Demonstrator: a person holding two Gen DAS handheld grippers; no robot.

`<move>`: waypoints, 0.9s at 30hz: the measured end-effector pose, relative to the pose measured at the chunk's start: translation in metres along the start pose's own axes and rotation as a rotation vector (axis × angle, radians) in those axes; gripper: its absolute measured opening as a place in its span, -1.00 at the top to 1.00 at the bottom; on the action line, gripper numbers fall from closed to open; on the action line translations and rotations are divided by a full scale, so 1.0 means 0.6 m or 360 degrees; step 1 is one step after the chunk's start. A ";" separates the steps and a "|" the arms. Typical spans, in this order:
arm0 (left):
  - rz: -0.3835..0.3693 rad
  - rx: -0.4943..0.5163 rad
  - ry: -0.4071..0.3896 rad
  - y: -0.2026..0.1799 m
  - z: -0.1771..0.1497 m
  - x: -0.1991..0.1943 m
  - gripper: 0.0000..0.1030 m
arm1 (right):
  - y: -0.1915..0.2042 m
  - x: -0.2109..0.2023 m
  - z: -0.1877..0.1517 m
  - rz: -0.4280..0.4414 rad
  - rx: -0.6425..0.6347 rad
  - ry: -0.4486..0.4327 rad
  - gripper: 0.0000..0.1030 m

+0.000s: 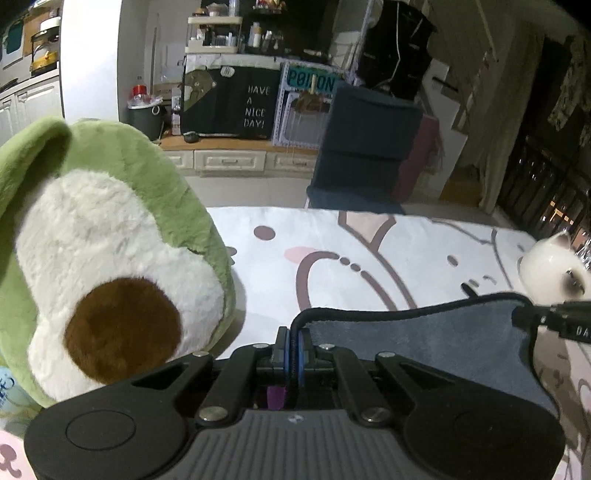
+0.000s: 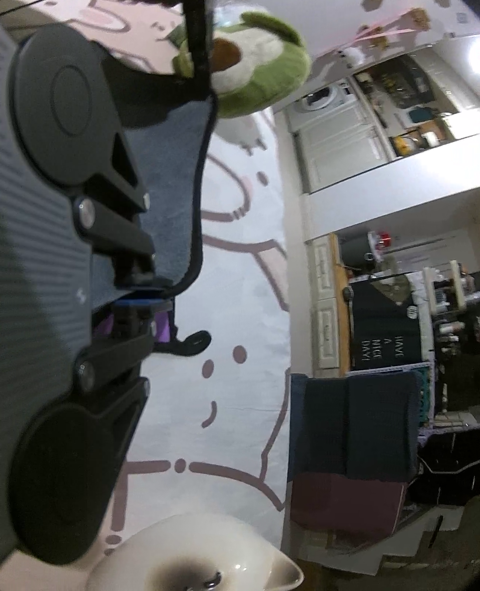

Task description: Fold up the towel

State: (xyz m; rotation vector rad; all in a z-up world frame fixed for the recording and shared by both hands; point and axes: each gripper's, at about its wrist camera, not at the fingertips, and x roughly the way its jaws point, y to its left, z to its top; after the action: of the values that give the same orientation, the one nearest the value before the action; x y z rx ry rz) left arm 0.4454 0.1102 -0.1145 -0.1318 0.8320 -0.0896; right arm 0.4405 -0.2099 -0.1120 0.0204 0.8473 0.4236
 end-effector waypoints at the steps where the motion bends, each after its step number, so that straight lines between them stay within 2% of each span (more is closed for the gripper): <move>1: 0.0012 0.0012 0.0019 -0.002 0.002 0.003 0.91 | -0.001 0.003 0.004 -0.0007 -0.0006 0.0012 0.89; 3: 0.0035 0.0016 0.0067 -0.004 0.003 0.010 0.83 | -0.001 0.010 0.011 -0.0012 -0.0020 0.0041 0.86; 5: 0.0087 0.0006 0.0100 -0.006 0.003 0.013 0.76 | 0.001 0.019 0.015 -0.0018 -0.0030 0.0101 0.71; 6: 0.0101 0.0001 0.0127 -0.007 0.004 0.016 0.53 | 0.002 0.022 0.016 -0.0016 -0.0029 0.0135 0.38; 7: 0.0111 -0.0006 0.0157 -0.007 0.004 0.017 0.15 | 0.004 0.023 0.017 -0.0017 -0.0030 0.0145 -0.03; 8: 0.0125 -0.0010 0.0174 -0.007 0.003 0.017 -0.06 | 0.008 0.022 0.016 -0.0020 -0.0031 0.0146 -0.22; 9: 0.0142 -0.0009 0.0177 -0.009 0.002 0.015 -0.46 | 0.010 0.019 0.016 -0.0029 -0.0033 0.0148 -0.52; 10: 0.0154 -0.0002 0.0182 -0.011 0.002 0.014 -0.69 | 0.013 0.018 0.016 -0.0050 -0.0035 0.0148 -0.78; 12: 0.0161 0.0008 0.0198 -0.015 0.001 0.009 -0.72 | 0.017 0.015 0.015 -0.0089 -0.0040 0.0143 -0.99; 16: 0.0178 0.0024 0.0211 -0.025 0.001 -0.005 -0.98 | 0.026 0.013 0.011 -0.0128 -0.0049 0.0156 -0.99; 27: 0.0199 0.0036 0.0206 -0.043 -0.005 -0.052 -1.00 | 0.049 -0.028 0.006 -0.0146 -0.0047 0.0162 -0.99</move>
State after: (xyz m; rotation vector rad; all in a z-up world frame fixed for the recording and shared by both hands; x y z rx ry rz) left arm 0.4216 0.0884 -0.0894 -0.0531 0.9659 0.0102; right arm 0.4228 -0.1884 -0.0920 -0.0677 0.9385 0.3528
